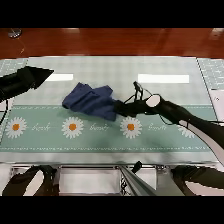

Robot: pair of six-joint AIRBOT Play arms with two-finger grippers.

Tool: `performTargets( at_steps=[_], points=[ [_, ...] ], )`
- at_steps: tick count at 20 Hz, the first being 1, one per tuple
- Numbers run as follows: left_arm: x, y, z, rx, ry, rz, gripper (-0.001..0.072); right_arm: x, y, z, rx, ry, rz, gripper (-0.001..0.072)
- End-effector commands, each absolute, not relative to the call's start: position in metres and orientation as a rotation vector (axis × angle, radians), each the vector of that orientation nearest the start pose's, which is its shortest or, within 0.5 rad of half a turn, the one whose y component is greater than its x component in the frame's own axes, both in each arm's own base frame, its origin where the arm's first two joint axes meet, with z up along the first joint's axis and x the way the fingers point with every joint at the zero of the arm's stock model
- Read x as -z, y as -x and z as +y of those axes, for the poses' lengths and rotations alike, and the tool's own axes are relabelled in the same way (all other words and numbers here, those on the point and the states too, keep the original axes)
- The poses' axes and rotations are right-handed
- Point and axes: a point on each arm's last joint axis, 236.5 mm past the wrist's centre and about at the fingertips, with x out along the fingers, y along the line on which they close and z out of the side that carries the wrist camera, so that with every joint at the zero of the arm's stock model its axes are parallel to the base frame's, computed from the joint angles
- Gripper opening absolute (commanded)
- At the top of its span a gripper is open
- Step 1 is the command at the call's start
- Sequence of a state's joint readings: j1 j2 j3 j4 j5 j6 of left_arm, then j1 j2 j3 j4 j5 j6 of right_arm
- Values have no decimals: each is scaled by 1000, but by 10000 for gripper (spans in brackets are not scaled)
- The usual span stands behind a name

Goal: Fold the shirts.

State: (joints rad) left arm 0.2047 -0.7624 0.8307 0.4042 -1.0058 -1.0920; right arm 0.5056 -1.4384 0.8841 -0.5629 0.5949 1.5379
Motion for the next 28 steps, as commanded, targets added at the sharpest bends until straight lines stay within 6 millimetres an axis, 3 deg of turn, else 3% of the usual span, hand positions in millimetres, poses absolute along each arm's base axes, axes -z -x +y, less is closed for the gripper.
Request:
performTargets(
  at_steps=[1,3,6,9,12,15,18,21,24,28],
  points=[
    [-196,-342,-116,577,644,559,22,-7,-378,290,-516,-672,1116,22],
    [-195,-343,-116,577,645,562,22,-73,-397,257,-553,-617,1011,22],
    [-190,-345,-115,573,653,575,22,-169,-402,194,-529,-511,872,22],
    [-184,-349,-114,568,663,592,22,-249,-390,103,-330,-438,739,21],
    [-175,-355,-113,561,678,617,22,-303,-362,16,-95,-415,643,22],
    [-168,-358,-113,566,657,625,22,-316,-328,-53,110,-437,645,22],
    [-167,-359,-112,569,644,622,22,-297,-295,-101,254,-445,733,22],
    [-167,-359,-113,569,644,623,22,-277,-265,-137,380,-421,828,22],
    [-167,-359,-112,569,644,622,22,-267,-250,-155,449,-415,877,22],
    [-167,-359,-112,569,645,622,22,-263,-274,-138,326,-472,875,22]
  ],
)
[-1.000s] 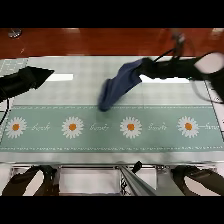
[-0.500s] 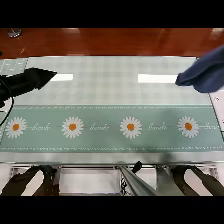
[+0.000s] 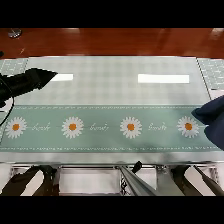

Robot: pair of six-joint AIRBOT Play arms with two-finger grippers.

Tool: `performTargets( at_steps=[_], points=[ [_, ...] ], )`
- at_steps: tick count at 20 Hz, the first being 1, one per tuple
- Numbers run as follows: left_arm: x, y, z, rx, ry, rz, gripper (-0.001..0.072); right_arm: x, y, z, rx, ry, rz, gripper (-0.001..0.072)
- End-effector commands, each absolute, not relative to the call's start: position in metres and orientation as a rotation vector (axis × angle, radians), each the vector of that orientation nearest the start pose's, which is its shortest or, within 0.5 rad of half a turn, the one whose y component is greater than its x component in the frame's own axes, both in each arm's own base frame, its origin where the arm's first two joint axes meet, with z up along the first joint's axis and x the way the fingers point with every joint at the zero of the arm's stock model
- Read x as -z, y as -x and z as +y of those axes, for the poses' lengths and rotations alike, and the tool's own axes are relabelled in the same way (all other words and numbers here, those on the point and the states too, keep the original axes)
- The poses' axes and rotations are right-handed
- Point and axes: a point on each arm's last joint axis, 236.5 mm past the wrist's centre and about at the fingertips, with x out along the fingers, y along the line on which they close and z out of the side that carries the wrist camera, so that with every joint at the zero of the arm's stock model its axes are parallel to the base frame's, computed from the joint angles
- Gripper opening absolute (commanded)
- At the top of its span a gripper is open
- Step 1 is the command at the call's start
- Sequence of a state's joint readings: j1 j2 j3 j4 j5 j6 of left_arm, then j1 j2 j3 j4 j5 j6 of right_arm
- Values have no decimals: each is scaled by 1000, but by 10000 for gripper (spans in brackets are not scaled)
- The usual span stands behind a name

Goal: Fold the shirts.

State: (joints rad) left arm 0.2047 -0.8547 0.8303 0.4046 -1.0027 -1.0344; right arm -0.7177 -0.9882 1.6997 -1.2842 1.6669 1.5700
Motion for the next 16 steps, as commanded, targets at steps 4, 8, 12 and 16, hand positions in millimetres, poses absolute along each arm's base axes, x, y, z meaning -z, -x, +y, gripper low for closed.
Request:
performTargets(
  at_steps=[4,8,12,16],
  points=[
    [-168,-363,-108,549,647,606,22,-264,-289,-120,222,-525,868,22],
    [-171,-374,-97,497,648,562,22,-225,-218,-161,491,-423,1129,22],
    [-178,-386,-83,435,650,504,22,-179,-158,-173,675,-473,1259,22],
    [-184,-393,-74,399,649,466,22,-109,-72,-168,877,-497,1527,22]
  ],
)
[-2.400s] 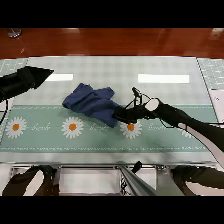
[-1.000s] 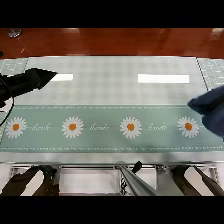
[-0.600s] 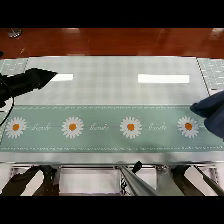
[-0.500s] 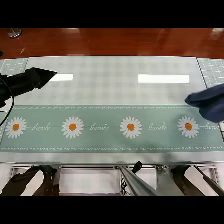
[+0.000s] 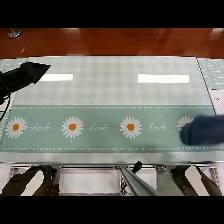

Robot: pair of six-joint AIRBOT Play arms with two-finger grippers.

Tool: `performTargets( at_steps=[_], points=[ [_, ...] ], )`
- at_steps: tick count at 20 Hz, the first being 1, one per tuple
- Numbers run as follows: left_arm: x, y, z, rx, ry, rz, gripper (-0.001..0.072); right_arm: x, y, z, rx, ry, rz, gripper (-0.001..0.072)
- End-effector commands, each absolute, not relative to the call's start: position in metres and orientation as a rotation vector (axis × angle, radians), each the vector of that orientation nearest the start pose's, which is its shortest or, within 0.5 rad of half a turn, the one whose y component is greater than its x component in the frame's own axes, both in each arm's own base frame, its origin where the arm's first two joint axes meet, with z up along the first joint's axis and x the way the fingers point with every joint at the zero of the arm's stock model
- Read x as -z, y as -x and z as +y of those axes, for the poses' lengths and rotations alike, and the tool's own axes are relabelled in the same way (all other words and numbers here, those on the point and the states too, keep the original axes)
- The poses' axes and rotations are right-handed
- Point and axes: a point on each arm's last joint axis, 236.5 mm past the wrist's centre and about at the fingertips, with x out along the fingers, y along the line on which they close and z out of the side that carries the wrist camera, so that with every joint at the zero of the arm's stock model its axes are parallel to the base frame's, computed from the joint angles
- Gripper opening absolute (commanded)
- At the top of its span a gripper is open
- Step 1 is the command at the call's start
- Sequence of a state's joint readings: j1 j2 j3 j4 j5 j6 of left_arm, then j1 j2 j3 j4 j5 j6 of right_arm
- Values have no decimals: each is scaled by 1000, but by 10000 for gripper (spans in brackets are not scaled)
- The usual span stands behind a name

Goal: Fold the shirts.

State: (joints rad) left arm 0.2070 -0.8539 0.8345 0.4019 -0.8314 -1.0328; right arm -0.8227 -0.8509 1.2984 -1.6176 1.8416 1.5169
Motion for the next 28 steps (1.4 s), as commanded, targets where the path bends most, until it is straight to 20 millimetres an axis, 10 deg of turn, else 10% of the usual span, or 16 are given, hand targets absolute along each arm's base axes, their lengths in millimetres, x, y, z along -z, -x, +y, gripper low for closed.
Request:
performTargets(
  at_steps=[1,7,19,22,26,28],
  points=[
    [-187,-395,-71,390,647,453,22,-100,-47,-171,961,-469,1600,22],
    [-202,-405,-50,326,642,383,22,-71,29,-172,1148,-327,1891,23],
    [-204,-408,-14,242,659,350,22,-29,89,-153,1035,-127,2297,85],
    [-204,-408,-14,242,658,350,22,-17,102,-148,1036,-153,2326,376],
    [-204,-408,-14,244,643,348,22,-4,96,-147,1122,-273,2210,440],
    [-209,-408,-18,273,538,328,22,6,53,-150,1017,-380,2025,440]
  ],
)
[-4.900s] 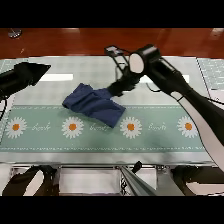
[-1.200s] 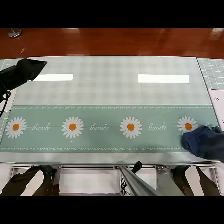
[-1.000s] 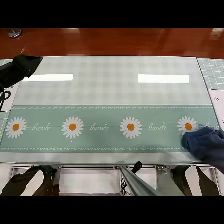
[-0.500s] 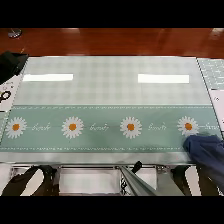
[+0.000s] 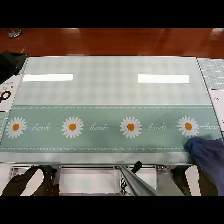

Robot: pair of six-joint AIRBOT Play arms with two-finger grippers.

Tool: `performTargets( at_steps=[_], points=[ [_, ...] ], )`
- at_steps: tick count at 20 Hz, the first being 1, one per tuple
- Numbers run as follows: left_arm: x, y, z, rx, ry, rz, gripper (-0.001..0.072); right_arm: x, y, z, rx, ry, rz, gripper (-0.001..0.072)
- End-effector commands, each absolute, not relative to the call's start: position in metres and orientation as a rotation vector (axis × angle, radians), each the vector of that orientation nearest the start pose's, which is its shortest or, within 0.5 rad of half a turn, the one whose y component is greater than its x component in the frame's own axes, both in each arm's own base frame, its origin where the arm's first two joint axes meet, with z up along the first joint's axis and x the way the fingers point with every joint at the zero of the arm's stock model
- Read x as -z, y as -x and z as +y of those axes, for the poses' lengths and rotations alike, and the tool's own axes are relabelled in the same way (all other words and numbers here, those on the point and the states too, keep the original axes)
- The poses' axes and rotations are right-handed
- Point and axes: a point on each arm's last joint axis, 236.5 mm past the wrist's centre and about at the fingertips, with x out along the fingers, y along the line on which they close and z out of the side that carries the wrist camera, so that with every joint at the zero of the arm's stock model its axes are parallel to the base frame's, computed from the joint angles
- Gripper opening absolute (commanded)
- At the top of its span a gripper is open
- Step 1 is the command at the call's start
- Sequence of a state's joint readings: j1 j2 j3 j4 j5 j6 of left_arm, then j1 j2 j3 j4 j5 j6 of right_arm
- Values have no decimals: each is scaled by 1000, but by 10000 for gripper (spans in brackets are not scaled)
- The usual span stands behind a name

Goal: Fold the shirts.

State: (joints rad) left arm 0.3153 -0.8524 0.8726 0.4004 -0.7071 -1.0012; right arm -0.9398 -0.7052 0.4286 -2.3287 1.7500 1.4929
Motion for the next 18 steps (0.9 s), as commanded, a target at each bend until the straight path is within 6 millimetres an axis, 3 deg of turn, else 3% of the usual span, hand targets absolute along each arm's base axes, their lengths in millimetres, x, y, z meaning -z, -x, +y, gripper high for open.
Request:
performTargets(
  at_steps=[1,3,4,5,6,7,9,10,11,12,14,18],
  points=[
    [-216,-409,-21,287,492,313,22,-2,22,-166,988,-363,1886,440],
    [-227,-410,-20,277,401,318,22,-46,-69,-205,910,-274,1509,440],
    [-230,-410,-17,257,378,339,66,-82,-122,-218,840,-210,1308,439],
    [-232,-409,-17,246,389,368,246,-126,-178,-223,742,-135,1109,439],
    [-232,-406,-23,256,387,409,554,-163,-220,-215,644,-82,988,440],
    [-230,-402,-36,291,371,461,605,-190,-254,-199,544,-59,921,440],
    [-218,-391,-62,350,284,590,605,-208,-301,-157,368,-68,911,449],
    [-205,-383,-71,349,214,683,605,-203,-316,-134,293,-93,940,560],
    [-190,-373,-76,334,130,778,605,-191,-325,-110,216,-102,999,612],
    [-173,-361,-77,303,29,879,619,-177,-328,-90,152,-94,1067,612],
    [-148,-344,-75,234,-152,1023,720,-149,-325,-54,44,-54,1219,612],
    [-112,-334,-88,183,-235,1169,720,-123,-331,-8,-78,7,1323,608]
  ],
)
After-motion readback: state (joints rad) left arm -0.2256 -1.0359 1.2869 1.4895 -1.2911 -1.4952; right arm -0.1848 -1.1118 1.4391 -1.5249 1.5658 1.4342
